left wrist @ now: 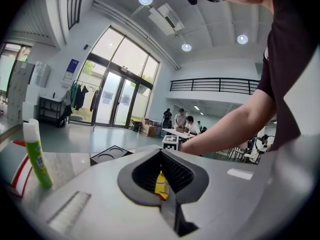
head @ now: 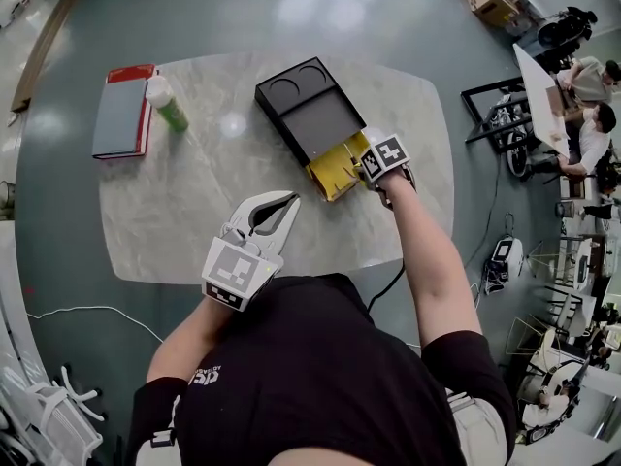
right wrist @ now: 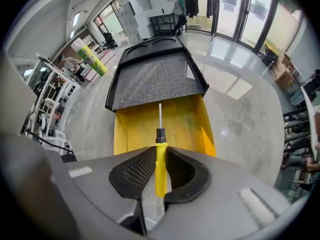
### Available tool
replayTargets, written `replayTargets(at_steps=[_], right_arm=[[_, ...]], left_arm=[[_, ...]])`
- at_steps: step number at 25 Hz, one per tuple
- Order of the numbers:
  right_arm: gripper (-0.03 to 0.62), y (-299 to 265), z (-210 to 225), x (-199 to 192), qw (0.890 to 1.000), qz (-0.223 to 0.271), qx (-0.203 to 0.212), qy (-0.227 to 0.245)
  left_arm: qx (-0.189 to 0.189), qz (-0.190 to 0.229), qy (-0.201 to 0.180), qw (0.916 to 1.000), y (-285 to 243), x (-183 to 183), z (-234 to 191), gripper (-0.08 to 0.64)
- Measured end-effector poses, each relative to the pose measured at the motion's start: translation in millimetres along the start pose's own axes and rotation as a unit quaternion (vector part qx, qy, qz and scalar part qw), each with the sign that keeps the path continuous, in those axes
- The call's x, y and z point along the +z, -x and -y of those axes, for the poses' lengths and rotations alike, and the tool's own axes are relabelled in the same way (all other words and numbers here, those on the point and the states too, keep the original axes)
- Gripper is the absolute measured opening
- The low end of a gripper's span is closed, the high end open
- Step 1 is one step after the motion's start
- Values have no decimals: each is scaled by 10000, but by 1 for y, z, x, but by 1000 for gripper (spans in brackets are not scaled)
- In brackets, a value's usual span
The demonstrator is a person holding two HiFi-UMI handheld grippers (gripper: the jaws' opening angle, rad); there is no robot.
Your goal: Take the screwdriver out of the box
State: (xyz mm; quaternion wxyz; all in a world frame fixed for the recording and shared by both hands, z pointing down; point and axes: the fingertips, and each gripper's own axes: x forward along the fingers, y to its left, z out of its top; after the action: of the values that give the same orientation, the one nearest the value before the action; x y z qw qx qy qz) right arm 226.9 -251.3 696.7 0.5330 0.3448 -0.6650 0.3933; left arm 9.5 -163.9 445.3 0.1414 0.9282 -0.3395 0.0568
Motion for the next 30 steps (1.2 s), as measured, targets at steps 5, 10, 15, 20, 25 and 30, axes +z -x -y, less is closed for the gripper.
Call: replayTargets(at_steps=[5,10,15,20,25,30], right_arm=[[78,13,-5,-14,9997,164,-89,-144],[78,35,-22,-26,9976,639,-81,-261],[78,66,-34,-37,9890,1395,89,-483],[77,99,-44,-54,9727,2140,457,-772],[78,137,-55,-66,9485,2861,970,-953],[78,199,-61,-89,9236,3605,1118,-677]], left_arm=[[-125,26,-62,9999,10,2,4,2],[-321,15,-154,9994,22,3,12,2],[-448,-38,-325,9985,23,8,23,2],[-460,-52,-390,9982,19,13,41,2],[-445,-90,-519,9976,4,23,59,2],[-487,-60,-525,9974,-12,36,85,2]])
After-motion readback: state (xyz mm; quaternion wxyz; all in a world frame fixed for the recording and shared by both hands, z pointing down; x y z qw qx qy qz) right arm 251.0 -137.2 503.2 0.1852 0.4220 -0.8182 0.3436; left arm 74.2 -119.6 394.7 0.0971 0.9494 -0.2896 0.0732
